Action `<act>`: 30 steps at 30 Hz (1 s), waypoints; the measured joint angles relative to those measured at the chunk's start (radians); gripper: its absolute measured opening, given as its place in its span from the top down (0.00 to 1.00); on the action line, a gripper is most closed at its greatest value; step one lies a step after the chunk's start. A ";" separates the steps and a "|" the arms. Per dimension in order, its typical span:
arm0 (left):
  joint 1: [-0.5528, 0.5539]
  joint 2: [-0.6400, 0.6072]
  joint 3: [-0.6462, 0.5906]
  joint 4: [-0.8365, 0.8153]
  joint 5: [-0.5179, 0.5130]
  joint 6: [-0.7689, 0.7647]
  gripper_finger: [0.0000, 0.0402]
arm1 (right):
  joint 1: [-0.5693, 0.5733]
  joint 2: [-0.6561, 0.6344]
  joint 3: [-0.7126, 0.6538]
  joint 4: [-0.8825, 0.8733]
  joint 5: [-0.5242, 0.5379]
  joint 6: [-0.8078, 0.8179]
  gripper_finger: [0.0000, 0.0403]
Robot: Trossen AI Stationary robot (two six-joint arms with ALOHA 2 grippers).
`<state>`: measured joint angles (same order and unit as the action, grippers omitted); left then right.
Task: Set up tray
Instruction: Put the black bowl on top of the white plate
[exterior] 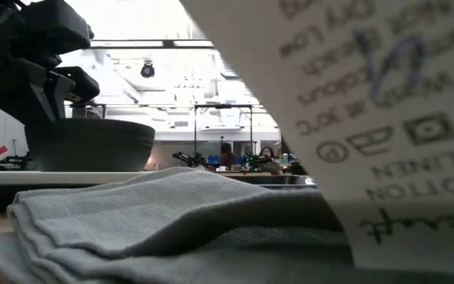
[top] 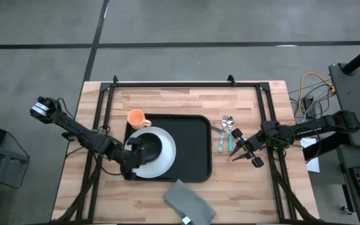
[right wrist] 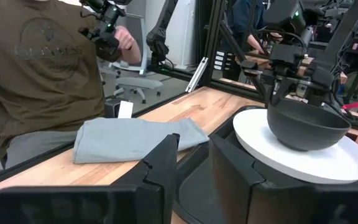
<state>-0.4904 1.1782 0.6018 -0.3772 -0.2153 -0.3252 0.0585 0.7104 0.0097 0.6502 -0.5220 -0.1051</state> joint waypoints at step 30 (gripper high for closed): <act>0.000 0.001 0.032 0.000 0.073 0.033 0.90 | 0.000 0.000 0.000 -0.001 0.000 -0.002 0.79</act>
<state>-0.4904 1.1790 0.6334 -0.3776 -0.1428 -0.2920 0.0586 0.7101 0.0097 0.6494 -0.5220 -0.1074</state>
